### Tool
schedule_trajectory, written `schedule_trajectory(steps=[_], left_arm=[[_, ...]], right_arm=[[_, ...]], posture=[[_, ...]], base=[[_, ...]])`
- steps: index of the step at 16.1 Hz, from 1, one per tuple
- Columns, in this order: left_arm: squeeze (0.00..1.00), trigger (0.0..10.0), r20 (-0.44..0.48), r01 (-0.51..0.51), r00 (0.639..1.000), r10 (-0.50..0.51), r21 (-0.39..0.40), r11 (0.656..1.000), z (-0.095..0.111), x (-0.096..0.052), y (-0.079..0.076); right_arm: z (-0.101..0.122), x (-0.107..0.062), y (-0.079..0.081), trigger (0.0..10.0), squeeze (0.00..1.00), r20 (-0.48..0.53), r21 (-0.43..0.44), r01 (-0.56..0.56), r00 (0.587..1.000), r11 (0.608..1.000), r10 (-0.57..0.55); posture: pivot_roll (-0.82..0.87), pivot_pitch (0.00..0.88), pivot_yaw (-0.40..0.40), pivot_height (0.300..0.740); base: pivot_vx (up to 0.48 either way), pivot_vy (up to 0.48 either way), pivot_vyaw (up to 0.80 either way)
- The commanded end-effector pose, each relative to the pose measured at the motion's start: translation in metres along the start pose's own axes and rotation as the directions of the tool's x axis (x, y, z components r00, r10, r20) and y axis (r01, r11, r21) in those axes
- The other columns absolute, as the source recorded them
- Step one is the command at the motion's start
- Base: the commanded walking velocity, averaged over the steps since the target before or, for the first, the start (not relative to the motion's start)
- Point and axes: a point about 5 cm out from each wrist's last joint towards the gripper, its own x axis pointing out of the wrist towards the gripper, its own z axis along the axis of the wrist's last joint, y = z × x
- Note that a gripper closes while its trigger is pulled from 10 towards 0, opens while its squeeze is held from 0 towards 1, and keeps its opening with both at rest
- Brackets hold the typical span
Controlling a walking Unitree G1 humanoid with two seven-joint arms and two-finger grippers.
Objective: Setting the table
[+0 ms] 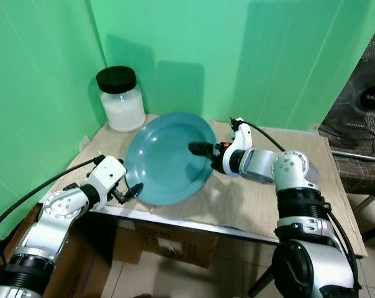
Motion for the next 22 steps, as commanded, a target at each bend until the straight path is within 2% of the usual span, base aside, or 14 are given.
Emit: schedule_trajectory(steps=[1,4,12,22], left_arm=[[0.35,10.0,-0.016,0.016,1.000,-0.016,0.010,1.000,-0.0011,0.0025,-0.0021],[0.35,10.0,-0.013,0.017,1.000,-0.017,0.013,1.000,-0.0002,0.0032,-0.0021],[0.35,10.0,-0.018,0.016,1.000,-0.015,0.023,1.000,-0.0007,0.0028,0.0000],[0.35,10.0,-0.015,0.010,1.000,-0.009,0.043,0.999,0.0005,0.0029,0.0043]], right_arm=[[0.0041,0.0004,0.0038,0.0,0.00,0.005,-0.014,0.011,1.000,1.000,-0.011],[0.0035,0.0016,0.0070,0.0,0.00,0.010,0.030,-0.020,1.000,0.999,0.019],[0.0037,0.0020,0.0087,0.0,0.00,0.031,0.014,-0.032,0.999,0.999,0.032],[0.0018,0.0022,0.0105,0.0,0.00,0.042,0.045,-0.055,0.998,0.997,0.053]], posture=[[-0.02,0.000,0.010,0.740],[-0.03,0.000,0.012,0.740],[-0.03,0.000,0.014,0.740],[-0.03,0.000,0.029,0.740]], base=[[0.000,0.000,0.00],[0.000,0.000,0.00],[0.000,0.000,0.00],[0.000,0.000,0.00]])
